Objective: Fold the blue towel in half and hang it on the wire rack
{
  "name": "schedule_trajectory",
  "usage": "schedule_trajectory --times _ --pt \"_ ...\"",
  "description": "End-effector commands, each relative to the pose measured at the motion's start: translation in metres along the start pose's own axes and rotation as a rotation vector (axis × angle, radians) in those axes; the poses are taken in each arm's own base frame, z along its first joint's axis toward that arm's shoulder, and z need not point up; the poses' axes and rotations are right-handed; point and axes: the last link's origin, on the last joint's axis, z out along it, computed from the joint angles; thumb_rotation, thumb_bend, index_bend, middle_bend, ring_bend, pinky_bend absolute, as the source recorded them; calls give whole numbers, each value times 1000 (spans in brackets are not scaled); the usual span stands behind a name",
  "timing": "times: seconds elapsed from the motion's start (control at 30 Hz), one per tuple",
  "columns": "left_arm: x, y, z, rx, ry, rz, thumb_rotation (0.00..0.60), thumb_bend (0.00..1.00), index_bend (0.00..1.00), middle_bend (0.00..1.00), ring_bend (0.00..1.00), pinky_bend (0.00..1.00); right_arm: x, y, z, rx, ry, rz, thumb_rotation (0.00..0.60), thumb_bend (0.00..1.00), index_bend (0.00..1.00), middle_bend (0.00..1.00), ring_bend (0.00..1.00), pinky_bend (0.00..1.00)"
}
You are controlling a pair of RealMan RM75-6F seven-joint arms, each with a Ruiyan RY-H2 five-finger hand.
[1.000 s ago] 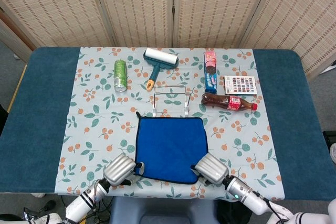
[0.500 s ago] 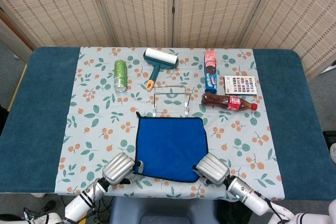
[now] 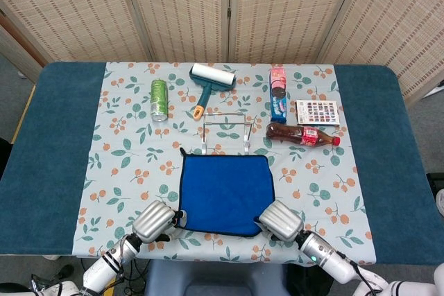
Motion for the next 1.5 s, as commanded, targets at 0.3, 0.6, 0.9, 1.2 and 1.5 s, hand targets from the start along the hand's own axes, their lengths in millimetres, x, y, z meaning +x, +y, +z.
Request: schedule_trajectory --times 0.3,0.6,0.9,1.2,1.5 --pt "12 -3 4 2 30 -3 600 477 596 1000 950 1000 17 2 -4 -6 69 1 600 515 673 856 857 1000" --pt "34 -5 25 -5 27 -20 600 477 596 1000 950 1000 40 19 -1 -58 124 10 600 525 675 857 859 1000" --pt "53 -15 62 46 -17 -49 600 476 597 1000 950 1000 54 33 16 -103 147 32 600 526 676 857 859 1000" --pt "63 -29 90 116 -24 -41 600 476 597 1000 950 1000 59 44 29 -162 163 63 600 526 676 856 859 1000" --pt "66 -42 113 187 -34 -29 600 477 597 1000 950 1000 61 56 42 -222 168 75 600 526 676 856 859 1000"
